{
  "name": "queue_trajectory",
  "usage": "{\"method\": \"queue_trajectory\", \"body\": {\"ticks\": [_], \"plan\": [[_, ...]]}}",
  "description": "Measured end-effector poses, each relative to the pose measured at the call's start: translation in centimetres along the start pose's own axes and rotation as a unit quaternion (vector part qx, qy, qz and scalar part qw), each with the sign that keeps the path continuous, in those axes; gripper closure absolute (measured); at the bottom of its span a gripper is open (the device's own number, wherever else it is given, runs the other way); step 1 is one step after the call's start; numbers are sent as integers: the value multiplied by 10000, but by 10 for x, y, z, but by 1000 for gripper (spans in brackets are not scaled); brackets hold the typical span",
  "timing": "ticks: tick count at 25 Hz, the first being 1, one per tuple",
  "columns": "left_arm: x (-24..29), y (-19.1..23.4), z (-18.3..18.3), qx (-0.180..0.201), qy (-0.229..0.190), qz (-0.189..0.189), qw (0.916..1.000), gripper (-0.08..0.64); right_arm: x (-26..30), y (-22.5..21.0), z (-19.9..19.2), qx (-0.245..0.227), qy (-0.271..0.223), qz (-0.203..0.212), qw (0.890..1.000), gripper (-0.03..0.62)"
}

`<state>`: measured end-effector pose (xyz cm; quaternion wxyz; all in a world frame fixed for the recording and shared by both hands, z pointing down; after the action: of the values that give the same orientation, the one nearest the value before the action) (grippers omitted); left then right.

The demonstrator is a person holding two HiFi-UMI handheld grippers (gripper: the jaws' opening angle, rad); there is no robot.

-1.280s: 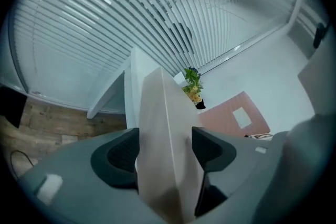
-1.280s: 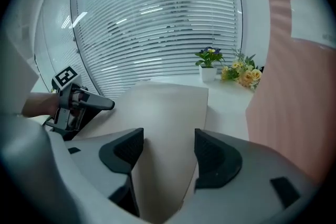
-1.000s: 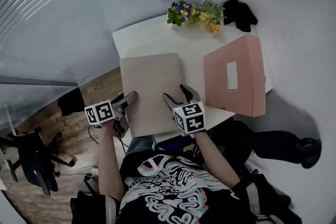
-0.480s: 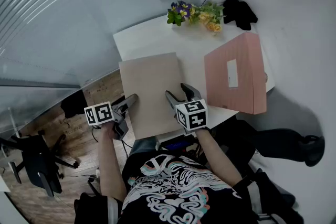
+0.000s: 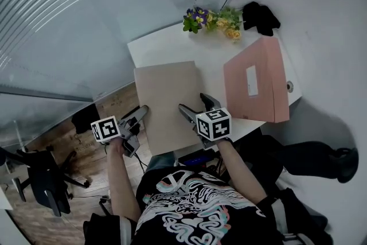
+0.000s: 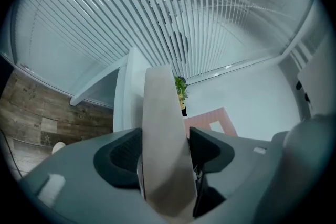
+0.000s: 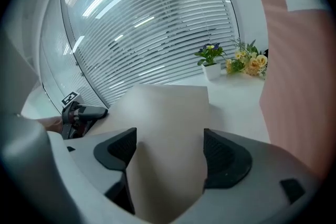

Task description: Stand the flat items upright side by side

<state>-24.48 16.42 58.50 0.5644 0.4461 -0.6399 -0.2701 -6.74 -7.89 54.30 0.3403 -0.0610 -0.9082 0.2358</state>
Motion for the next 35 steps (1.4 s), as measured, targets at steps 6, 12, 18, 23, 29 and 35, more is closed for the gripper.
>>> {"method": "queue_trajectory", "body": {"ticks": [6,12,18,23,29,35], "plan": [[-10,-13,2,-320,-258,-570,9975,295,-4,6,0,217,-39,317,9993,174],[-12,-23,4,-275,-421,-880,9949,313,-6,11,4,542,-218,659,9961,161],[-5,-40,7,-234,-482,-1310,9899,341,-13,14,10,905,-455,1059,9892,160],[3,-55,5,-164,-467,-1453,9882,341,-18,21,15,801,-479,1075,9898,156],[7,-70,4,-102,-496,-1739,9835,341,-28,22,23,932,-614,1327,9848,182],[10,-90,3,55,-392,-2141,9760,336,-41,34,37,1148,-1074,1879,9695,200]]}}
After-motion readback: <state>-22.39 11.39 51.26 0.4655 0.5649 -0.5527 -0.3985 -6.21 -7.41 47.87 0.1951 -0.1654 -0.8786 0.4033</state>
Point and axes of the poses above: the fingertips, and each gripper's own axes: x forward along the fingers, y to its left, z out of its top, the point moved 10 cm from there along -x, backward along the fingers, and after that the axes turned 13 degrees about z, right-handed, at the moved point
